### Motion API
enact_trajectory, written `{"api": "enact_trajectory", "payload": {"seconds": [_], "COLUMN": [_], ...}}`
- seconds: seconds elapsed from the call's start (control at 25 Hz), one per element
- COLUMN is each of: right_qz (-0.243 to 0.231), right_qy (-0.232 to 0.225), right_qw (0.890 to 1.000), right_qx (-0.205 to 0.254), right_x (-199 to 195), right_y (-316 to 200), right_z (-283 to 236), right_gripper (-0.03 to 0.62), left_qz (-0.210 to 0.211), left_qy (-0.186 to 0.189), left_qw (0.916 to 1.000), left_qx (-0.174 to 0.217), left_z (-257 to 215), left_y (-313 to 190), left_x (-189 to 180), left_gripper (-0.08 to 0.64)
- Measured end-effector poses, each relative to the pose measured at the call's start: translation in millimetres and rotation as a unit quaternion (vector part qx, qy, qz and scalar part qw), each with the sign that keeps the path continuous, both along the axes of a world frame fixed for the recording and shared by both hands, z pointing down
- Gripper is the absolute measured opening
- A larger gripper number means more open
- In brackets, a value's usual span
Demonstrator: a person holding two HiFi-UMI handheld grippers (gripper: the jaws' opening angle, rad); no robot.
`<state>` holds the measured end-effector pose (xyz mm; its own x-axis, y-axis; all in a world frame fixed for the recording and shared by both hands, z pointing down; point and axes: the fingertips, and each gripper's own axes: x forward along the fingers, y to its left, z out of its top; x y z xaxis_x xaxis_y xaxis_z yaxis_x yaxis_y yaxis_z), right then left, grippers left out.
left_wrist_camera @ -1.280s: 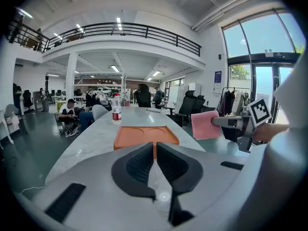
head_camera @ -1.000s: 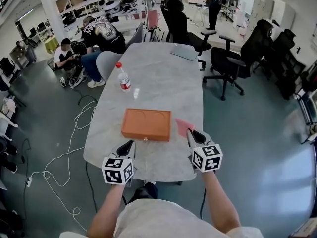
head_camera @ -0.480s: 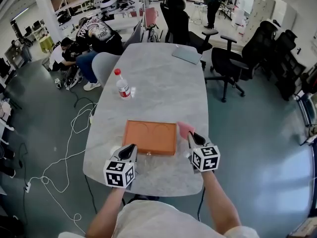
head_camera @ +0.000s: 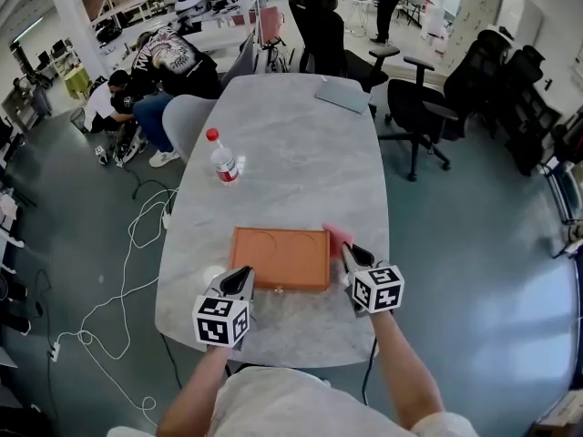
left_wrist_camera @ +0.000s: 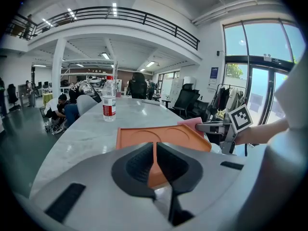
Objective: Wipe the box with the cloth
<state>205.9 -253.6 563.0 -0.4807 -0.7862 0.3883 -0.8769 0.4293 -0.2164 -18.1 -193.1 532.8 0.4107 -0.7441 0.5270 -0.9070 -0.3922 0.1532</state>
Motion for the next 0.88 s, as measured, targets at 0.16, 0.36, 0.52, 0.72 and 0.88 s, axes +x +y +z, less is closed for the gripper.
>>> {"api": "enact_trajectory", "payload": {"seconds": [0.16, 0.36, 0.52, 0.72, 0.88], "right_qz": [-0.005, -0.013, -0.026, -0.035, -0.039], "right_qy": [-0.017, -0.045, -0.052, -0.053, -0.055], "right_qw": [1.000, 0.999, 0.998, 0.998, 0.998], "right_qx": [-0.001, -0.009, -0.011, -0.013, -0.016], "right_x": [-5, -12, -17, -19, -19], "right_y": [2, 12, 24, 34, 43], "right_z": [0, 2, 0, 2, 1], "right_gripper": [0.015, 0.015, 0.015, 0.015, 0.015], "left_qz": [0.001, -0.004, -0.006, -0.003, -0.005], "left_qy": [-0.001, 0.001, 0.000, -0.002, -0.002], "left_qw": [1.0000, 1.0000, 1.0000, 1.0000, 1.0000], "left_qx": [0.000, -0.001, -0.002, -0.002, 0.000], "left_z": [1, 1, 0, 0, -4], "left_y": [0, 7, 16, 24, 30], "left_x": [-2, -3, -2, 3, 5], "left_gripper": [0.026, 0.026, 0.026, 0.026, 0.026]}}
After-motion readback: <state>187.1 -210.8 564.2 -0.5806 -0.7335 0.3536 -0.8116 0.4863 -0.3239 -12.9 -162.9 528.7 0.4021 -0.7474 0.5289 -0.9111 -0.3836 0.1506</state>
